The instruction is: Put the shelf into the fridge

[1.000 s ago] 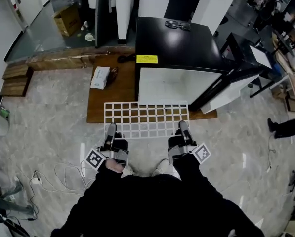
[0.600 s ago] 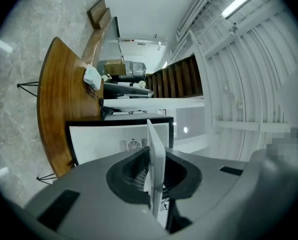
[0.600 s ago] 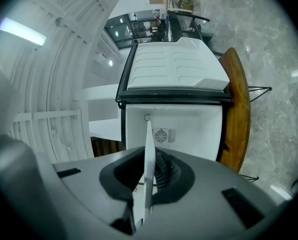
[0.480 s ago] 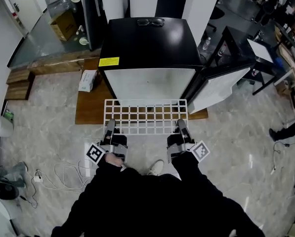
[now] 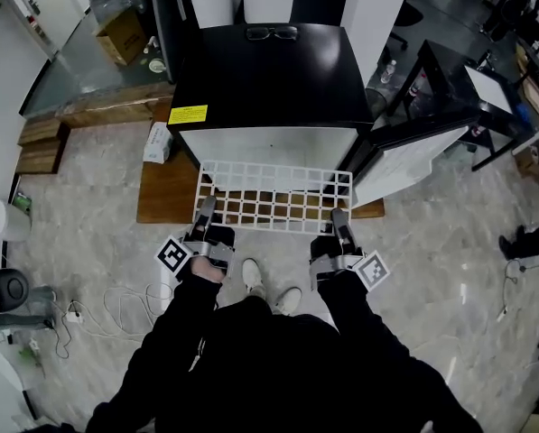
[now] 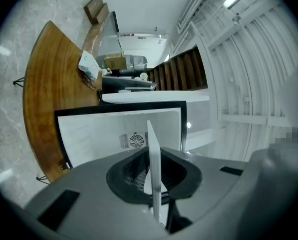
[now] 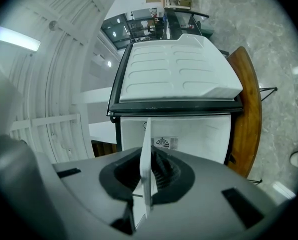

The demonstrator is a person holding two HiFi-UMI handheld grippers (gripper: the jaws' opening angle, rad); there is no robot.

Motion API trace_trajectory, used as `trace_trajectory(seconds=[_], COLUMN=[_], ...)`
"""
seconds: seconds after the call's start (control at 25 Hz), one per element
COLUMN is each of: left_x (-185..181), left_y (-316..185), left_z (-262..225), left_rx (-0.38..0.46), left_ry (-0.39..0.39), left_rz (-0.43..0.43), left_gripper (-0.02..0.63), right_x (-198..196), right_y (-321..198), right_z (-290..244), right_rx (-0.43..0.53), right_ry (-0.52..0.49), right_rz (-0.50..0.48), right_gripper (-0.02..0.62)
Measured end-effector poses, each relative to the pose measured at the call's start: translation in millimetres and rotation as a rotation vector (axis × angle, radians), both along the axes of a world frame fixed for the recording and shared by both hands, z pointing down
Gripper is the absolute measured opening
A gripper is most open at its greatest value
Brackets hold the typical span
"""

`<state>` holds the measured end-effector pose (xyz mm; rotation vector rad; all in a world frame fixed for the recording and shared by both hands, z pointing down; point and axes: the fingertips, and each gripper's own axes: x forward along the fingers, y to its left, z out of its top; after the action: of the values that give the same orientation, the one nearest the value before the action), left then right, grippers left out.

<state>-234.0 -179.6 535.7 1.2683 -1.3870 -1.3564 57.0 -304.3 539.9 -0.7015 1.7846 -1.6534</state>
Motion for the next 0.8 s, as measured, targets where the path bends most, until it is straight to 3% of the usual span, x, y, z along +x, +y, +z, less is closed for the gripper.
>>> trace_trajectory(seconds=[0.8], left_x=[-11], left_y=[-18], left_z=[0], left_rx=[0.004], left_ry=[0.024], left_rz=[0.029], left_gripper=[0.032], right_x=[-14], right_y=[-26], right_z=[11], right_rx=[-0.013], right_ry=[0.023], right_rz=[0.026], right_gripper=[0.031])
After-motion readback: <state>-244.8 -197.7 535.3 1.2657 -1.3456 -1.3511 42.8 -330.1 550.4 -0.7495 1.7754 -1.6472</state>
